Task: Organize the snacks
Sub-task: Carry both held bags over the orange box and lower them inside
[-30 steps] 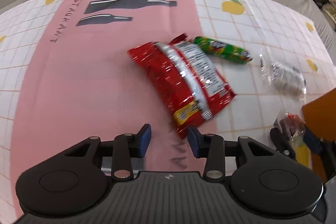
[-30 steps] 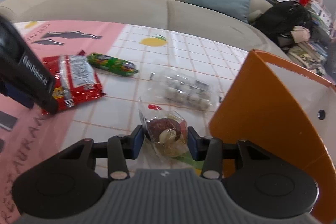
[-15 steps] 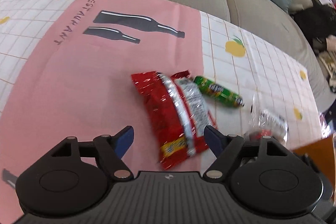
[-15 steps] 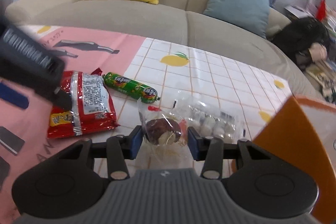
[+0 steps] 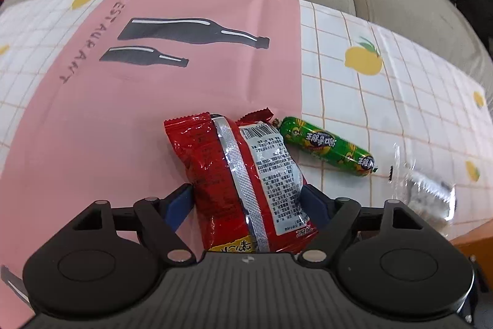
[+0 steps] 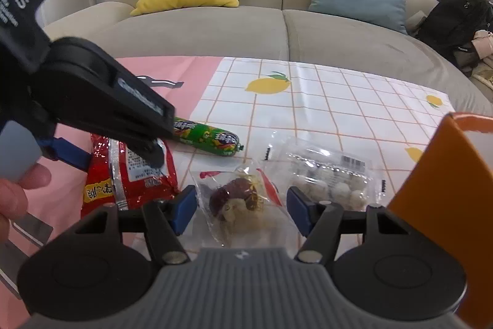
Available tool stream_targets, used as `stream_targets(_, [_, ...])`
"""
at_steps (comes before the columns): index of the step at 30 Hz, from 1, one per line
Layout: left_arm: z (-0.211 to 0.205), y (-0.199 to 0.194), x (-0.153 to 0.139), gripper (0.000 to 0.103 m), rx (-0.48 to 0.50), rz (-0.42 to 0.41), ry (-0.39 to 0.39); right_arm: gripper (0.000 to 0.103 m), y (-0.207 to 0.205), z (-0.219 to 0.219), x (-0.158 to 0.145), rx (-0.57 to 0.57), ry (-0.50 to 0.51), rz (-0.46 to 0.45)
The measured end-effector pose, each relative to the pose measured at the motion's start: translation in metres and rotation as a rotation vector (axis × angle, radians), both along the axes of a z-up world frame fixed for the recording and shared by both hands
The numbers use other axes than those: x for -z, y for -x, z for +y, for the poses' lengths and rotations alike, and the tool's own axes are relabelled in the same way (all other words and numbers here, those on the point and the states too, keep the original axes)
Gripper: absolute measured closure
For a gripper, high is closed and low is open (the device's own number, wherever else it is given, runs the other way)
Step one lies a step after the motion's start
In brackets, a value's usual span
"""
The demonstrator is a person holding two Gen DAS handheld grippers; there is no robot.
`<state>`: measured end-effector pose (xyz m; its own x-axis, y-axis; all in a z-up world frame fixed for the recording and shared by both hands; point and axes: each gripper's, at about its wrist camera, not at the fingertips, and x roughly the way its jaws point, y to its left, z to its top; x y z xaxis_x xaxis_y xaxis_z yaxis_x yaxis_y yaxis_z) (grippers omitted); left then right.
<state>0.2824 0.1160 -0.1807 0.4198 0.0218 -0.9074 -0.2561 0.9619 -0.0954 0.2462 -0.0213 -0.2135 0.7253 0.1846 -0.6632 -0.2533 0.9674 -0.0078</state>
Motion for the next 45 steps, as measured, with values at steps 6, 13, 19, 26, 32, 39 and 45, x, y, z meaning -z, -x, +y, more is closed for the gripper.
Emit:
stream_targets(6, [-0.006, -0.001, 0.002, 0.01, 0.051, 0.003, -0.048, 0.043, -0.003, 0.003, 0.002, -0.01, -0.021, 0.007])
stream_targets(13, [-0.004, 0.001, 0.001, 0.017, 0.09, 0.005, -0.051, 0.051, -0.004, 0.004, 0.001, -0.014, -0.031, 0.03])
stream_targets(19, [0.0, 0.021, 0.0, 0.019, 0.183, -0.028, -0.025, 0.055, 0.004, 0.002, -0.003, -0.003, -0.035, 0.052])
stream_targets(26, [0.013, 0.058, -0.009, 0.019, 0.198, -0.084, 0.045, 0.058, 0.027, -0.004, -0.015, -0.006, -0.062, 0.061])
stream_targets(32, [0.018, 0.093, -0.037, 0.019, 0.181, -0.148, 0.076, 0.059, 0.052, -0.009, -0.039, 0.002, -0.086, 0.04])
stream_targets(39, [0.015, 0.13, -0.078, 0.019, 0.17, -0.217, 0.119, 0.06, 0.088, -0.023, -0.075, 0.005, -0.131, -0.001])
stream_targets(45, [-0.008, 0.15, -0.11, 0.019, 0.246, -0.266, 0.147, 0.06, 0.117, -0.054, -0.111, 0.029, -0.186, -0.032])
